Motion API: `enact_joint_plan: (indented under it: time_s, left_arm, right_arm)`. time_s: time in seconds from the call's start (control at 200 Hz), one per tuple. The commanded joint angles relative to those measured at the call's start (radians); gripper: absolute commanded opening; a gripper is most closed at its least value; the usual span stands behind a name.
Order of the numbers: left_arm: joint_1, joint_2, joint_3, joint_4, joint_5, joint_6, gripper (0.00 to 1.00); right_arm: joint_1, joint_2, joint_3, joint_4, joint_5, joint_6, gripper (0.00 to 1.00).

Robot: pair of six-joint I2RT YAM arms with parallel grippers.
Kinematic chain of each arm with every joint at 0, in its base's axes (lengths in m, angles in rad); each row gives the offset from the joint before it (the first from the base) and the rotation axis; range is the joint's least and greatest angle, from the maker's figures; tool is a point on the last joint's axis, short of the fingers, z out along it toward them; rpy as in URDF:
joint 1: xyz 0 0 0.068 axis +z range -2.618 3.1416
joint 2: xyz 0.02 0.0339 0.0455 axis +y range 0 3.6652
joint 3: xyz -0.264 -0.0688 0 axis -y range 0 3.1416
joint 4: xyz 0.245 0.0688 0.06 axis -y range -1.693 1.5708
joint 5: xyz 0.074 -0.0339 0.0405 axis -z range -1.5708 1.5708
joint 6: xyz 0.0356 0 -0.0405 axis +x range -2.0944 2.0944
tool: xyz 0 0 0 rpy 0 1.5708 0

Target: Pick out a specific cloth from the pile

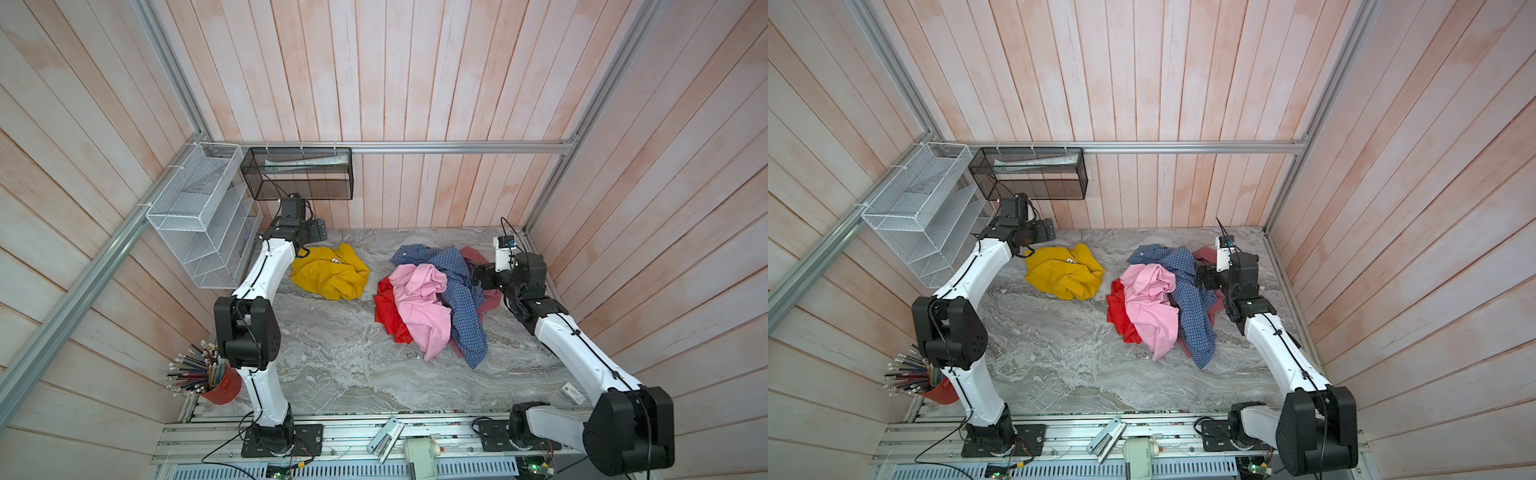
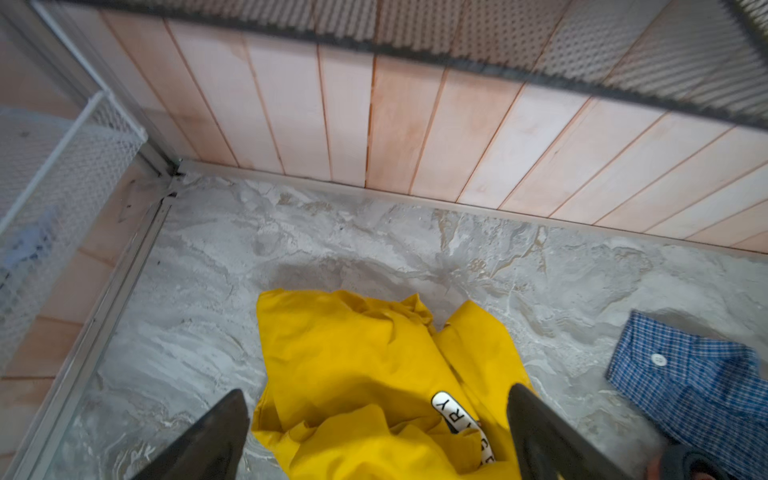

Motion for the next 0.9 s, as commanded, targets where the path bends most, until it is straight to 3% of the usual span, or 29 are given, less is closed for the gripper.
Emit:
enact_joint_plan:
  time_s: [0.0, 0.145, 0.485, 0.54, 0.67, 0.805, 0.895]
  left_arm:
    - [0.022, 0.149, 0.087, -0.123, 0.080, 0.066, 1.00]
    - [0.014, 0.318, 0.251, -0.244, 0.100, 0.128, 1.00]
    - [-0.032, 0.490, 0.288, -0.297, 0.025, 0.175, 0.98]
    - [-0.028, 0.502, 0.273, -0.296, 0.033, 0.161, 0.87]
    - [0.001, 0.480, 0.231, -0.270, 0.058, 0.095, 0.41]
    - [0.053, 0.396, 0.173, -0.208, 0.078, 0.012, 0.00]
    - [0.077, 0.322, 0.141, -0.169, 0.077, -0.001, 0.00]
  right_arm:
    - [-0.004, -0.016, 0.044, -0.026, -0.006, -0.008, 0.98]
    - [-0.008, -0.021, 0.055, -0.047, 0.000, -0.009, 0.98]
    - [-0.016, -0.008, 0.083, -0.057, -0.007, 0.006, 0.98]
    - [-0.016, -0.009, 0.084, -0.058, -0.009, 0.006, 0.98]
    - [-0.018, -0.016, 0.085, -0.063, -0.006, 0.000, 0.98]
    - [-0.021, -0.031, 0.078, -0.073, -0.001, -0.006, 0.98]
    - [-0.022, -0.040, 0.066, -0.067, -0.003, -0.003, 0.98]
